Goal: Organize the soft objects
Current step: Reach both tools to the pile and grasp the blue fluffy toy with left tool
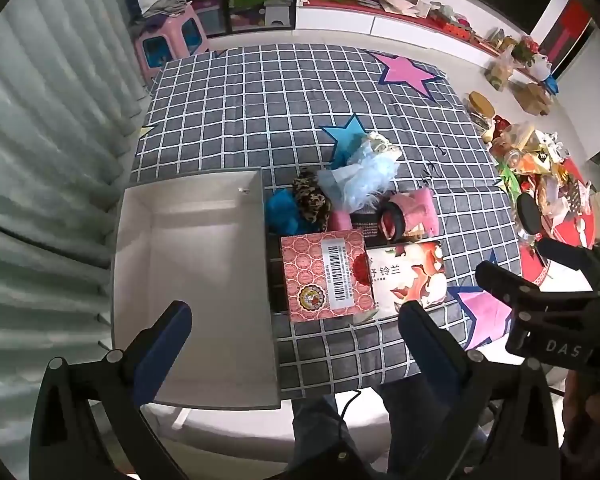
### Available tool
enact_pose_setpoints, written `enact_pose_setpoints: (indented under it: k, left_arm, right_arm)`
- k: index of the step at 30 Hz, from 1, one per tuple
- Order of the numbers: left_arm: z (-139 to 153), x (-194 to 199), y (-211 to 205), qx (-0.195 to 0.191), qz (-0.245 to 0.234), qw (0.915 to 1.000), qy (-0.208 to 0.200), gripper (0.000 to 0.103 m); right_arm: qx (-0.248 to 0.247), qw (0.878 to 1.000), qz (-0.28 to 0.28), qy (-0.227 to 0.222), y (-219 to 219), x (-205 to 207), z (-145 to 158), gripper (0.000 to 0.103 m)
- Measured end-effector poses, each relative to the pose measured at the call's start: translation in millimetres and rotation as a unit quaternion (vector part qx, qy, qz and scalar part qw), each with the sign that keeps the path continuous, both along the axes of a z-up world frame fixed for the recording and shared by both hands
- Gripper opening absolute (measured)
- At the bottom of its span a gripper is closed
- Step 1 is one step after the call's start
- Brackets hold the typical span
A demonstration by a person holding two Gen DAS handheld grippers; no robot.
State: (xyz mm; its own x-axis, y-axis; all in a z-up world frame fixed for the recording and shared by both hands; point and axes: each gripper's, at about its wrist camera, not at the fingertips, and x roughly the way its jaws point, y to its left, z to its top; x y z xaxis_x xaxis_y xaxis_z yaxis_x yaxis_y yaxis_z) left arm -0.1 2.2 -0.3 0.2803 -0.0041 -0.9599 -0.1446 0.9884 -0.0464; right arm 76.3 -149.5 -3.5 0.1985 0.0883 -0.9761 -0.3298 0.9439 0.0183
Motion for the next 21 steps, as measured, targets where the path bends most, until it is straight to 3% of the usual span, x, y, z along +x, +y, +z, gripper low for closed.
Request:
enact_pose_setpoints:
  k: [4, 13, 21]
  left_arm:
    - [0, -6, -7, 0.003, 0.002, 1.0000, -0.008, 0.103]
    - [-20, 33, -4, -0.011, -0.006, 0.9996, 0.024, 0.103]
    - [-35, 78, -19, 0.021, -0.010, 0.9992, 0.032, 0.103]
  right_arm:
    - [-0.003, 1.000, -0.004, 0.004, 2, -1, 0, 0.102]
    - [-0.001, 0.999, -0.031, 0.027, -23, 12, -12, 0.102]
    - [0.021, 0.996, -0.060, 0.056, -54, 52, -37, 0.102]
